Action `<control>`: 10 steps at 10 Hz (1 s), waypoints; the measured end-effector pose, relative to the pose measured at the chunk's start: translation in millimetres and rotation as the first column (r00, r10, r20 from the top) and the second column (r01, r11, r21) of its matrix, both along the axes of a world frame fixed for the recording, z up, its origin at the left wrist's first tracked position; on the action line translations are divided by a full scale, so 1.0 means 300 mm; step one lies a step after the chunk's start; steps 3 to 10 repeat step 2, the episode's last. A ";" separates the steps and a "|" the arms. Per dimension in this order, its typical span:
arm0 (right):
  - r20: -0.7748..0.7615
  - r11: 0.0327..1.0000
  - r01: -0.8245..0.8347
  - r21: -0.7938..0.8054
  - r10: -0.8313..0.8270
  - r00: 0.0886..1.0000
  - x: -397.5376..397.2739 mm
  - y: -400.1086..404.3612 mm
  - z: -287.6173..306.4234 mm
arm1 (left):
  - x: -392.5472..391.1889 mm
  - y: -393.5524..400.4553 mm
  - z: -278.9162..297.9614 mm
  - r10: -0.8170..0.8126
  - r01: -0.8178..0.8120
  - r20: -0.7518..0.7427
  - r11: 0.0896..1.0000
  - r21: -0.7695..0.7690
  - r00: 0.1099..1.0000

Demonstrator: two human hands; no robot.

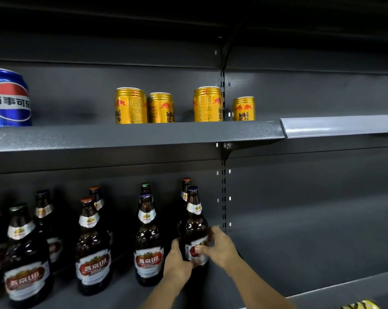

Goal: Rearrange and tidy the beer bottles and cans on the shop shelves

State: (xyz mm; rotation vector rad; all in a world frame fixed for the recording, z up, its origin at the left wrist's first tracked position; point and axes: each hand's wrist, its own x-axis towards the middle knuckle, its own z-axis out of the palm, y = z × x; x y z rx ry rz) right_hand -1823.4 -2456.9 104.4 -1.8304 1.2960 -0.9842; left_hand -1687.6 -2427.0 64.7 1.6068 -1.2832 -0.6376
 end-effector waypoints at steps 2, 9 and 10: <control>-0.151 0.999 0.005 -0.054 -0.013 0.988 -0.017 -0.002 -0.030 | -0.022 0.032 -0.006 0.025 -0.025 -0.018 0.999 -0.035 1.000; -0.151 0.999 0.005 -0.054 -0.013 0.988 -0.017 -0.002 -0.030 | -0.022 0.032 -0.006 0.025 -0.025 -0.018 0.999 -0.035 1.000; -0.151 0.999 0.005 -0.054 -0.013 0.988 -0.017 -0.002 -0.030 | -0.022 0.032 -0.006 0.025 -0.025 -0.018 0.999 -0.035 1.000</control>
